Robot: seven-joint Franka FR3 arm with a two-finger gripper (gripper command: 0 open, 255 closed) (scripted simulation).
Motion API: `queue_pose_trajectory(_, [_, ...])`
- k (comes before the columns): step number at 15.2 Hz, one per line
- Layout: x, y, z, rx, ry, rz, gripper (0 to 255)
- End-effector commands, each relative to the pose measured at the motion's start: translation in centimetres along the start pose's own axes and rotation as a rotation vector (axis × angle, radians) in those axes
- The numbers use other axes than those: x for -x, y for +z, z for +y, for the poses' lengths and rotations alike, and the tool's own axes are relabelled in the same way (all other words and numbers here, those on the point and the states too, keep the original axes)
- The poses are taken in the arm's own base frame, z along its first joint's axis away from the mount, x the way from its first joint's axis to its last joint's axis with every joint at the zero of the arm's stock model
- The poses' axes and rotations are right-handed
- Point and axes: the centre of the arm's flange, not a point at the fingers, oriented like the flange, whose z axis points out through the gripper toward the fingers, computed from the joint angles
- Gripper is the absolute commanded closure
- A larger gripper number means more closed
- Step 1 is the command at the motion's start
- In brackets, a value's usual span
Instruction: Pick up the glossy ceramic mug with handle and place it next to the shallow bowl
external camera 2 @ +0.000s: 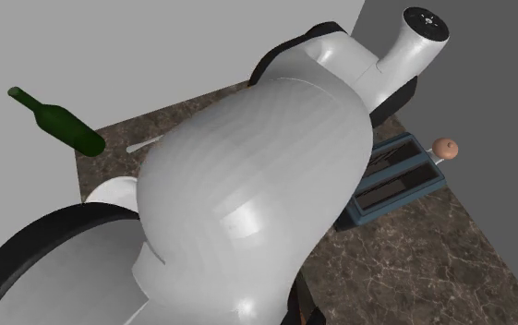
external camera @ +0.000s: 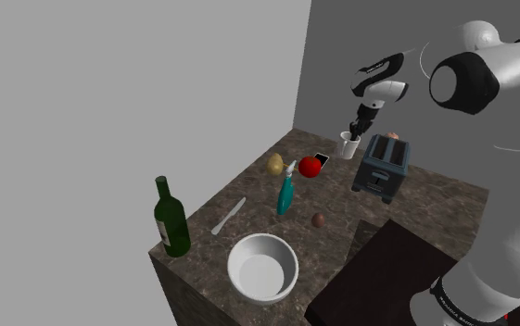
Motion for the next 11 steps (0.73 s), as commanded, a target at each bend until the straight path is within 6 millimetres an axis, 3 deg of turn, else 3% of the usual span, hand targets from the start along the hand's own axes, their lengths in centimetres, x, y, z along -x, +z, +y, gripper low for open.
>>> queue_pose_trajectory(1, [0.4,0.2,-2.3,0.000,0.000,0.000,255])
queue_pose_trajectory(11, [1.7,1.0,-15.4,0.000,0.000,0.000,255])
